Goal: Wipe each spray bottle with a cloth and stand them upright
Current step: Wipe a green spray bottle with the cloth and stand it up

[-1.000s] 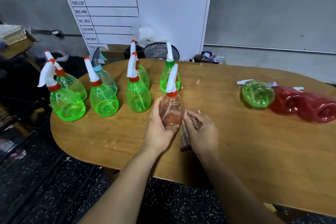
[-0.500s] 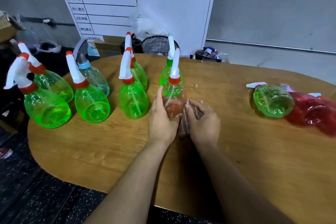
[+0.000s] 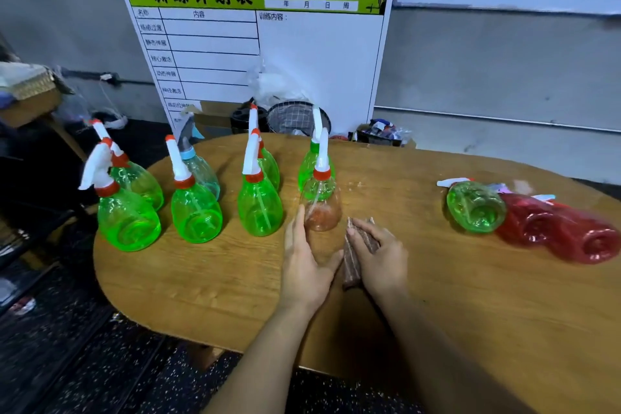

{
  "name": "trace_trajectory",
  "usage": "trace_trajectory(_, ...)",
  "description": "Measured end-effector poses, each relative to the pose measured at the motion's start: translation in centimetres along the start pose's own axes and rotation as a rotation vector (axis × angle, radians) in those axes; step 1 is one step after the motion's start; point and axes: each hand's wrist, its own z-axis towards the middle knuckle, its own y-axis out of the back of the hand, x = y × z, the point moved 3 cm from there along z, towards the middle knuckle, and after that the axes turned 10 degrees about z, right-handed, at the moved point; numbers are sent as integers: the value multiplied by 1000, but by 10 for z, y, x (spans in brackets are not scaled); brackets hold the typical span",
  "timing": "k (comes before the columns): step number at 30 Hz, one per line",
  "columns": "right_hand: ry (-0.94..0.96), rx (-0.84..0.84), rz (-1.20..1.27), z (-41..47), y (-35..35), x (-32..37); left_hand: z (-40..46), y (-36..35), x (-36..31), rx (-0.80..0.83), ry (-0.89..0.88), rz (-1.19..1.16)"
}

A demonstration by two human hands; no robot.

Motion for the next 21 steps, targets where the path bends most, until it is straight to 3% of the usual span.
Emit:
trace_trajectory(5,34,-25,47,-20,36,-3,-25,-6,-7,44,-30,-105)
trace_trajectory(14,6,-224,64,-22,171,-27,-40,-71,-82,302,35,-307)
trace_trajectory(21,5,-289,97,1,239,-49,-25,-138,-127,407,52,-292)
